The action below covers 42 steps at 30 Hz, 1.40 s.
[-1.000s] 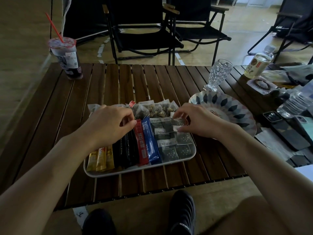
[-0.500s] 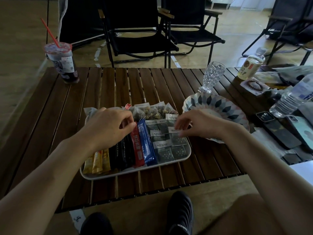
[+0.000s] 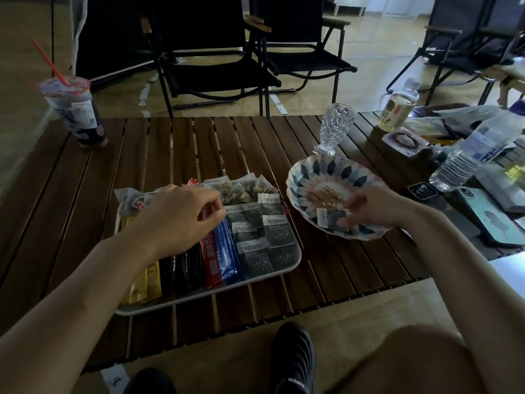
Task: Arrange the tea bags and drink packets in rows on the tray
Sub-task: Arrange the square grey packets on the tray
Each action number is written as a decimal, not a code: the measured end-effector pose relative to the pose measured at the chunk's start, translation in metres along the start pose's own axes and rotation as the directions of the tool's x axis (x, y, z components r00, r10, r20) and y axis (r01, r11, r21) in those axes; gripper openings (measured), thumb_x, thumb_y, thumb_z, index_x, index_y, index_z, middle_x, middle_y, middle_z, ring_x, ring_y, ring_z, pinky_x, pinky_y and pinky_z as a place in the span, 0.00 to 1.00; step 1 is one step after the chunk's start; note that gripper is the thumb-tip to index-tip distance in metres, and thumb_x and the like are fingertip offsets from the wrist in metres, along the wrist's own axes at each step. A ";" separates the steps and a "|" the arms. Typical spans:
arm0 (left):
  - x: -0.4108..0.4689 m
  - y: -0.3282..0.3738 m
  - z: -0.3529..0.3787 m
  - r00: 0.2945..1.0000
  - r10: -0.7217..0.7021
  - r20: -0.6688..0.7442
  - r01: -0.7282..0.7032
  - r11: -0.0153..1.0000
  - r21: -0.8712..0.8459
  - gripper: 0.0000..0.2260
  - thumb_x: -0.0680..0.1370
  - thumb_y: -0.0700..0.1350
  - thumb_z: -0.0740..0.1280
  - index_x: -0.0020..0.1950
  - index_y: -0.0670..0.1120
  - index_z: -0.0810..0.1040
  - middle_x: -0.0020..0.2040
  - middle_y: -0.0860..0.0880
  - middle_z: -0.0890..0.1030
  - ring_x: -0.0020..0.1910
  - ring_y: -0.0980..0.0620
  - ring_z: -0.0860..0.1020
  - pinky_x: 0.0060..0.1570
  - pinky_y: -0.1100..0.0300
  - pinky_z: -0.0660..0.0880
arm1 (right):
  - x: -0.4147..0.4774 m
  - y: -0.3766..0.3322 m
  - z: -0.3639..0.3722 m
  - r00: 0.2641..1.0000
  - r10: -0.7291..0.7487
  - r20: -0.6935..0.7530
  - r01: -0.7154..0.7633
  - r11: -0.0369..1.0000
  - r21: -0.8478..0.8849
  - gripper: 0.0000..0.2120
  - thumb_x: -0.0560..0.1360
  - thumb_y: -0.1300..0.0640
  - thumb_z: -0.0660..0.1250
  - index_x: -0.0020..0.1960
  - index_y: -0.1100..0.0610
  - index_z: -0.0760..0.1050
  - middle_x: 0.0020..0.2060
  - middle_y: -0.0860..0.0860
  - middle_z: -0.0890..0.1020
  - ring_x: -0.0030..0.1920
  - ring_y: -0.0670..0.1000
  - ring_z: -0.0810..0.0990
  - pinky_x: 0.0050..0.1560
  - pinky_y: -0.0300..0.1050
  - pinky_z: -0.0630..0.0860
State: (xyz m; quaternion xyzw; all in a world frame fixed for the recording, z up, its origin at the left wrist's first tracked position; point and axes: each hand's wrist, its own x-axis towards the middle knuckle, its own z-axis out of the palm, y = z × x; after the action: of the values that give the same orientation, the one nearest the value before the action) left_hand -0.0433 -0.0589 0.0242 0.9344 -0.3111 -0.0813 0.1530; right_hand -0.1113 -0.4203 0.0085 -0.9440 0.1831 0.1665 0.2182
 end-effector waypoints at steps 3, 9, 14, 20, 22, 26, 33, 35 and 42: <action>0.001 -0.003 0.000 1.000 -0.013 -0.008 0.013 1.000 0.006 0.12 0.74 0.64 0.56 0.48 0.60 0.73 0.45 0.57 0.78 0.48 0.53 0.77 0.53 0.46 0.77 | 0.006 -0.009 0.005 0.999 -0.019 0.035 0.021 0.998 -0.053 0.27 0.66 0.50 0.79 0.63 0.53 0.75 0.54 0.46 0.76 0.56 0.48 0.75 0.61 0.48 0.72; 0.002 -0.004 0.002 1.000 -0.015 0.006 0.015 1.000 0.024 0.12 0.74 0.64 0.56 0.49 0.60 0.73 0.44 0.57 0.77 0.46 0.54 0.77 0.51 0.47 0.78 | 0.017 -0.008 0.010 0.997 -0.041 0.065 0.047 0.994 -0.095 0.26 0.65 0.55 0.80 0.59 0.51 0.74 0.55 0.48 0.77 0.55 0.50 0.75 0.56 0.47 0.74; 0.001 -0.005 0.000 1.000 -0.011 -0.002 0.011 1.000 0.005 0.11 0.75 0.64 0.57 0.48 0.60 0.73 0.45 0.57 0.78 0.46 0.54 0.77 0.53 0.48 0.78 | 0.013 -0.003 0.004 0.993 -0.095 0.069 0.104 0.987 -0.125 0.09 0.71 0.53 0.75 0.45 0.48 0.74 0.45 0.46 0.78 0.48 0.50 0.77 0.43 0.42 0.71; -0.008 -0.009 -0.004 0.999 -0.030 -0.014 0.030 0.999 0.015 0.11 0.77 0.61 0.59 0.50 0.58 0.75 0.49 0.55 0.79 0.50 0.52 0.77 0.52 0.52 0.75 | -0.001 -0.036 -0.004 0.951 -0.223 -0.213 0.243 0.967 0.073 0.08 0.77 0.47 0.68 0.46 0.50 0.81 0.41 0.47 0.82 0.45 0.50 0.81 0.45 0.48 0.77; -0.011 -0.013 -0.006 0.999 -0.043 -0.005 0.043 0.999 0.014 0.13 0.75 0.63 0.58 0.51 0.58 0.75 0.51 0.55 0.79 0.52 0.51 0.77 0.51 0.51 0.76 | -0.013 -0.060 0.000 0.940 -0.271 -0.208 0.310 0.932 0.186 0.08 0.78 0.50 0.67 0.52 0.53 0.81 0.43 0.47 0.82 0.46 0.47 0.82 0.42 0.38 0.76; -0.017 -0.018 -0.011 0.999 -0.052 -0.001 0.052 0.999 -0.017 0.14 0.74 0.64 0.56 0.50 0.58 0.74 0.49 0.56 0.78 0.48 0.54 0.77 0.52 0.49 0.77 | -0.022 -0.096 0.022 0.951 -0.307 0.039 0.291 0.932 0.217 0.09 0.78 0.47 0.66 0.52 0.51 0.80 0.41 0.45 0.82 0.39 0.46 0.80 0.38 0.35 0.74; -0.021 -0.025 -0.013 0.998 -0.042 -0.036 0.040 0.998 -0.044 0.08 0.78 0.58 0.61 0.49 0.55 0.76 0.46 0.58 0.78 0.44 0.59 0.76 0.54 0.51 0.76 | -0.007 -0.116 0.052 0.963 -0.233 0.139 0.172 0.920 0.353 0.09 0.72 0.54 0.75 0.47 0.60 0.82 0.39 0.52 0.87 0.40 0.49 0.85 0.42 0.42 0.82; -0.021 -0.027 -0.013 0.998 -0.040 -0.040 0.039 0.999 -0.039 0.08 0.78 0.57 0.62 0.49 0.56 0.76 0.45 0.58 0.77 0.44 0.59 0.76 0.53 0.51 0.76 | -0.004 -0.118 0.054 0.964 -0.219 0.148 0.153 0.920 0.361 0.11 0.71 0.53 0.76 0.46 0.61 0.82 0.38 0.54 0.86 0.36 0.48 0.84 0.40 0.40 0.82; -0.020 -0.028 -0.013 0.998 -0.048 -0.033 0.047 0.998 -0.031 0.10 0.77 0.59 0.60 0.51 0.56 0.76 0.46 0.58 0.78 0.47 0.55 0.78 0.54 0.46 0.77 | -0.001 -0.123 0.057 0.972 -0.216 0.089 0.181 0.937 0.297 0.14 0.68 0.49 0.77 0.44 0.59 0.82 0.35 0.52 0.86 0.34 0.45 0.83 0.35 0.36 0.78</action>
State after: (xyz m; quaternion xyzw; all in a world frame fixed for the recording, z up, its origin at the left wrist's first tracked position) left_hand -0.0399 -0.0222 0.0279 0.9404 -0.2849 -0.0740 0.1705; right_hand -0.0739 -0.2899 0.0035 -0.9043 0.0954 0.1716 0.3791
